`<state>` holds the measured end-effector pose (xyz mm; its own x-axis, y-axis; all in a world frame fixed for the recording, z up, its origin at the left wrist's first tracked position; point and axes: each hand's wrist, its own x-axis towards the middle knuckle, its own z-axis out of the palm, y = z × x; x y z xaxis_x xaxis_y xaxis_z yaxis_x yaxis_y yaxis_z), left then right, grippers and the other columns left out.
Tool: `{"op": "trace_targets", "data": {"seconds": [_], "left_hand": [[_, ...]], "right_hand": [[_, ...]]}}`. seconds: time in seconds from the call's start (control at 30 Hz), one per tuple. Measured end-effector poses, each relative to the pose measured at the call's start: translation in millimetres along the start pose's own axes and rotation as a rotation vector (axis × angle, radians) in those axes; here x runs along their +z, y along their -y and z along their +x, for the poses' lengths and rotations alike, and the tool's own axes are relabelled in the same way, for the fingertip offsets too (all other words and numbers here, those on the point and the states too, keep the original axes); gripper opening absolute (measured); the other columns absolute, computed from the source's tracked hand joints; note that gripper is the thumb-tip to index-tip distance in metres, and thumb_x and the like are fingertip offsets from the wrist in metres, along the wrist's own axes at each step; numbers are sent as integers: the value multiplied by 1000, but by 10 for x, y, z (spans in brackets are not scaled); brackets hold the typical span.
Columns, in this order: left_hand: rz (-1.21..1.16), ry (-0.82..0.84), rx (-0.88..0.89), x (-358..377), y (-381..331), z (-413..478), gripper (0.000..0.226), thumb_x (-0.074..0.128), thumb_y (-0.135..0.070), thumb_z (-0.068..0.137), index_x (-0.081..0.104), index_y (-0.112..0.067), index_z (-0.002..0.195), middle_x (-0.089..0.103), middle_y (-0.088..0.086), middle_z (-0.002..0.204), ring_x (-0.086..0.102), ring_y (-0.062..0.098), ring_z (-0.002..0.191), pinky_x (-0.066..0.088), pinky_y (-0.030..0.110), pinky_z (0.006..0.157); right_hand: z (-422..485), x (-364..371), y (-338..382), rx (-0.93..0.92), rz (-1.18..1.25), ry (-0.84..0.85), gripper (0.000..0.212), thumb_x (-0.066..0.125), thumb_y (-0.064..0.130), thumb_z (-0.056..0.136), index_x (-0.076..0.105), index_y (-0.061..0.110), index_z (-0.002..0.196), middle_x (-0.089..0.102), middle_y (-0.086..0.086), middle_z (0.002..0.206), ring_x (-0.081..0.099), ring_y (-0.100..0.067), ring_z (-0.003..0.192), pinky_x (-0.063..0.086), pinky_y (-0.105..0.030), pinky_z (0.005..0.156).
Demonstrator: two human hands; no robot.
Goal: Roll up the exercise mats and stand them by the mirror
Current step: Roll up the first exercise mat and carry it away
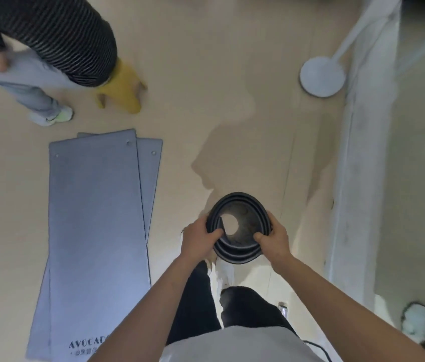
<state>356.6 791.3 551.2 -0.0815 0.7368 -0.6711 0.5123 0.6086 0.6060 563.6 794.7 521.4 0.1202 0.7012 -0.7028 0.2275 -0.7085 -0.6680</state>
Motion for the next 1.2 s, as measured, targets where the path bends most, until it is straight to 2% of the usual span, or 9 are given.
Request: {"op": "trace_targets", "data": {"seconds": [0.07,0.17,0.37,0.6,0.73,0.8,1.07,1.13,1.2], "left_hand": [[27,41,66,-38,-426,223,23,69,-26,92,61,-28,113,61,-20,82,57,-3,74,37,8,58],[68,93,139,-127,-1032,624,31,68,-27,90,65,-30,121,66,-18,85,60,1,76,36,9,60],[109,167,254,-268,-2135,1613,23,73,-31,84,69,-33,107,74,-11,93,69,11,86,55,30,76],[328,297,422,-337,-3592,2563,10,69,-26,86,69,-28,96,69,-7,77,60,5,68,39,20,57],[449,380,484,-121,-4358,3003,12,69,-24,86,71,-24,98,65,-11,71,60,5,65,35,15,53],[521,403,507,37,-4682,3229,14,69,-25,86,72,-23,100,64,-11,71,57,2,64,35,15,53],[708,483,504,738,-5775,4101,18,69,-24,88,70,-25,106,73,-1,84,68,20,79,47,31,65],[726,502,516,890,-6027,4288,22,70,-24,88,70,-25,111,75,-1,89,68,18,81,48,31,66],[741,522,535,1033,-6258,4484,30,70,-22,88,70,-28,117,75,-3,92,67,16,82,46,30,66]], "right_hand": [[98,-215,278,11,68,-75,74,60,-11,82,53,24,147,71,0,123,69,-21,111,57,-52,99],[346,-465,701,16,149,-175,74,60,-14,84,51,22,148,70,-5,125,69,-25,112,58,-54,97],[978,-900,1611,24,226,-330,69,58,-13,84,56,24,142,72,-6,116,71,-29,107,60,-53,92],[1625,-1466,2500,54,329,-472,62,63,-6,80,62,30,130,74,-2,101,73,-27,94,63,-56,82],[1985,-1896,2775,111,463,-525,60,66,-6,84,58,29,131,71,-5,103,73,-27,89,64,-39,61],[2209,-2100,2861,125,511,-545,62,67,-6,83,56,32,132,71,-6,104,74,-29,88,63,-38,58],[3224,-2773,3024,184,656,-635,74,65,-1,75,55,68,100,74,2,98,74,-28,88,63,-57,75],[3428,-2940,3127,205,680,-662,74,64,-3,77,56,63,108,72,4,98,73,-27,89,62,-57,75],[3626,-3095,3232,233,735,-689,72,62,-6,78,56,40,134,71,5,103,71,-25,94,61,-56,82]]}}
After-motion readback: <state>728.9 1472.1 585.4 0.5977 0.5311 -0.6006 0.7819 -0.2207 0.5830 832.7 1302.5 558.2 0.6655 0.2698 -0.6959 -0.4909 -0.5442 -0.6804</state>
